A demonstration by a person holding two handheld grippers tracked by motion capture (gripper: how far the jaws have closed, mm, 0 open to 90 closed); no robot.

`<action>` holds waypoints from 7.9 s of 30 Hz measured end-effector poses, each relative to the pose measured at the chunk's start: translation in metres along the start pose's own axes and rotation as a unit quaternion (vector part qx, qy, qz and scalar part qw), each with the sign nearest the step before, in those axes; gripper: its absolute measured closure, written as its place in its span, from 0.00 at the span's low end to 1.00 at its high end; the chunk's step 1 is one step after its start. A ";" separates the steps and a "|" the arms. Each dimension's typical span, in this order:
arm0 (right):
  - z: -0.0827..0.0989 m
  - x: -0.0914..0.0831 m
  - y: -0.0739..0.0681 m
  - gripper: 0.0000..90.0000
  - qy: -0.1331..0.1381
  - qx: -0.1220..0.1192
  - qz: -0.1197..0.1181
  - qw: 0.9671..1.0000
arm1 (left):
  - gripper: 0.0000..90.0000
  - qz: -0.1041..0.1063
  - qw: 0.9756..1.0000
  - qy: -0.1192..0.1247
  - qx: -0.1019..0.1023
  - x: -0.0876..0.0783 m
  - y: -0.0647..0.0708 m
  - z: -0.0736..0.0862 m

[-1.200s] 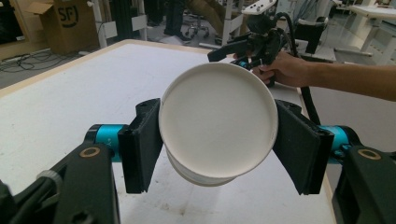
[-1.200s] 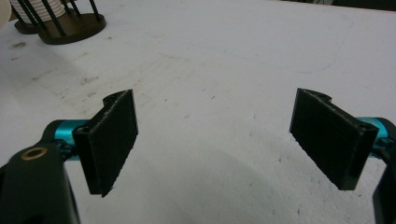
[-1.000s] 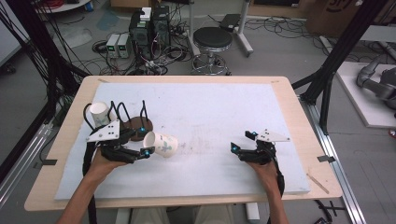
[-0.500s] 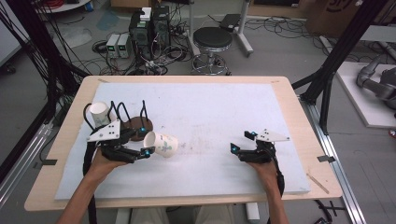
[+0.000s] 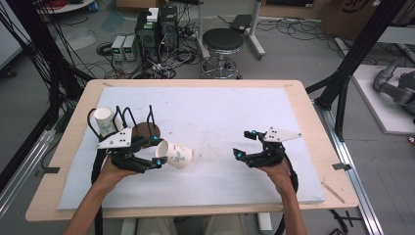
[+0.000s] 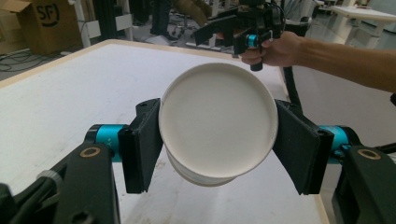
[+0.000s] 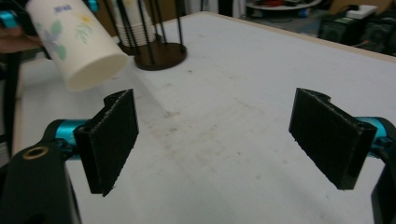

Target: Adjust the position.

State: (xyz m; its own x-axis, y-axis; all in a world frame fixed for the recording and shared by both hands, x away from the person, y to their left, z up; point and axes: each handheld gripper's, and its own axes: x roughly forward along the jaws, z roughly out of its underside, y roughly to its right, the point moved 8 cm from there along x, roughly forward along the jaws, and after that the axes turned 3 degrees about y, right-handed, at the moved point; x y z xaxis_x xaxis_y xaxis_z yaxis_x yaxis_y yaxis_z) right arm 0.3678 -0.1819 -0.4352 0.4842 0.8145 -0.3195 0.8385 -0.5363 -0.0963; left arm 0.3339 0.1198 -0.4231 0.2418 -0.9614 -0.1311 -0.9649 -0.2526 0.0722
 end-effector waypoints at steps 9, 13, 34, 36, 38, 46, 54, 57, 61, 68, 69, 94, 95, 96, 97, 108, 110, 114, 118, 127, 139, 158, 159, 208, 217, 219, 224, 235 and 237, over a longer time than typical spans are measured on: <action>-0.017 0.013 -0.021 0.18 -0.015 -0.031 -0.074 0.997 | 0.40 0.023 1.000 -0.003 0.001 0.014 0.008 -0.001; -0.022 0.019 -0.031 0.18 -0.019 -0.045 -0.104 0.993 | 0.40 0.031 1.000 -0.003 -0.001 0.017 0.011 -0.002; -0.046 0.058 -0.075 0.18 -0.030 -0.086 -0.213 0.973 | 0.40 0.049 0.999 0.005 0.003 0.028 0.021 -0.013; -0.046 0.061 -0.078 0.18 -0.031 -0.090 -0.219 0.971 | 0.40 0.052 0.999 0.007 0.005 0.031 0.022 -0.015; -0.047 0.063 -0.083 0.18 -0.034 -0.093 -0.227 0.969 | 0.40 0.055 0.998 0.007 0.007 0.033 0.023 -0.016; -0.042 0.076 -0.099 0.18 -0.050 -0.106 -0.244 0.963 | 0.40 0.060 0.998 0.014 0.010 0.035 0.026 -0.023; -0.033 0.086 -0.108 0.18 -0.065 -0.105 -0.257 0.958 | 0.40 0.065 0.998 0.021 0.015 0.034 0.028 -0.026; -0.031 0.088 -0.109 0.18 -0.068 -0.108 -0.258 0.958 | 0.40 0.069 0.997 0.024 0.016 0.034 0.029 -0.028; -0.031 0.089 -0.109 0.18 -0.069 -0.107 -0.256 0.958 | 0.40 0.067 0.997 0.024 0.016 0.033 0.030 -0.028; -0.030 0.090 -0.107 0.19 -0.071 -0.100 -0.253 0.960 | 0.40 0.067 0.997 0.029 0.016 0.031 0.030 -0.030; -0.030 0.090 -0.107 0.24 -0.071 -0.102 -0.257 0.958 | 0.40 0.067 0.997 0.029 0.017 0.030 0.030 -0.030; -0.029 0.089 -0.104 0.32 -0.082 -0.104 -0.253 0.958 | 0.11 0.045 0.998 0.030 0.026 0.021 0.023 -0.027; -0.028 0.088 -0.103 0.32 -0.084 -0.103 -0.252 0.958 | 0.11 0.043 0.998 0.028 0.024 0.020 0.023 -0.026; -0.028 0.088 -0.103 0.32 -0.085 -0.103 -0.251 0.959 | 0.11 0.045 0.998 0.024 0.021 0.019 0.023 -0.026; -0.028 0.088 -0.103 0.32 -0.087 -0.101 -0.250 0.959 | 0.12 0.044 0.999 0.011 0.018 0.018 0.023 -0.025; -0.026 0.080 -0.100 0.32 -0.152 -0.119 -0.221 0.956 | 0.13 0.036 0.987 -0.154 0.036 0.014 0.024 -0.014; -0.024 0.079 -0.098 0.32 -0.190 -0.130 -0.210 0.950 | 0.14 0.033 0.978 -0.197 0.052 0.016 0.025 -0.010; -0.021 0.078 -0.097 0.32 -0.225 -0.139 -0.202 0.943 | 0.15 0.035 0.960 -0.270 0.070 0.021 0.025 0.000; -0.017 0.078 -0.097 0.32 -0.273 -0.160 -0.190 0.929 | 0.15 0.039 0.947 -0.310 0.067 0.024 0.025 0.004; -0.018 0.077 -0.099 0.32 -0.324 -0.188 -0.184 0.909 | 0.15 0.033 0.940 -0.335 0.064 0.023 0.022 0.003; -0.016 0.083 -0.100 0.32 -0.350 -0.196 -0.173 0.899 | 0.15 0.046 0.935 -0.346 0.063 0.040 0.022 0.002; -0.015 0.088 -0.100 0.32 -0.359 -0.196 -0.175 0.895 | 0.19 0.066 0.926 -0.365 0.066 0.068 0.026 0.006; -0.015 0.088 -0.099 0.32 -0.359 -0.197 -0.173 0.896 | 0.21 0.067 0.925 -0.367 0.067 0.069 0.025 0.007; -0.036 0.087 -0.097 0.16 -0.289 -0.186 -0.191 0.920 | 0.40 0.078 0.924 -0.368 0.066 0.068 0.026 0.019; -0.049 0.076 -0.093 0.16 -0.231 -0.171 -0.194 0.938 | 0.40 0.072 0.948 -0.306 0.054 0.062 0.022 0.016; -0.053 0.072 -0.090 0.16 -0.208 -0.161 -0.196 0.945 | 0.40 0.070 0.952 -0.295 0.052 0.060 0.022 0.015; -0.058 0.063 -0.086 0.16 -0.166 -0.141 -0.196 0.956 | 0.40 0.059 0.966 -0.246 0.044 0.051 0.018 0.012; -0.053 0.054 -0.081 0.17 -0.071 -0.088 -0.197 0.974 | 0.40 0.057 0.994 -0.088 -0.001 0.034 0.014 -0.001; -0.050 0.055 -0.082 0.17 -0.058 -0.083 -0.198 0.975 | 0.40 0.058 0.995 -0.078 -0.006 0.032 0.014 -0.001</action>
State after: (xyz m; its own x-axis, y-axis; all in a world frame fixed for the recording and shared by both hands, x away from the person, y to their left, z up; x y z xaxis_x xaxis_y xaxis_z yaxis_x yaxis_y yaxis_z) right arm 0.3384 -0.0827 -0.3976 0.0917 0.9147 -0.3935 0.9875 -0.1345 -0.0824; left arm 0.3286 0.0855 -0.4253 0.1088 -0.9559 -0.2730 -0.9840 -0.1425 0.1068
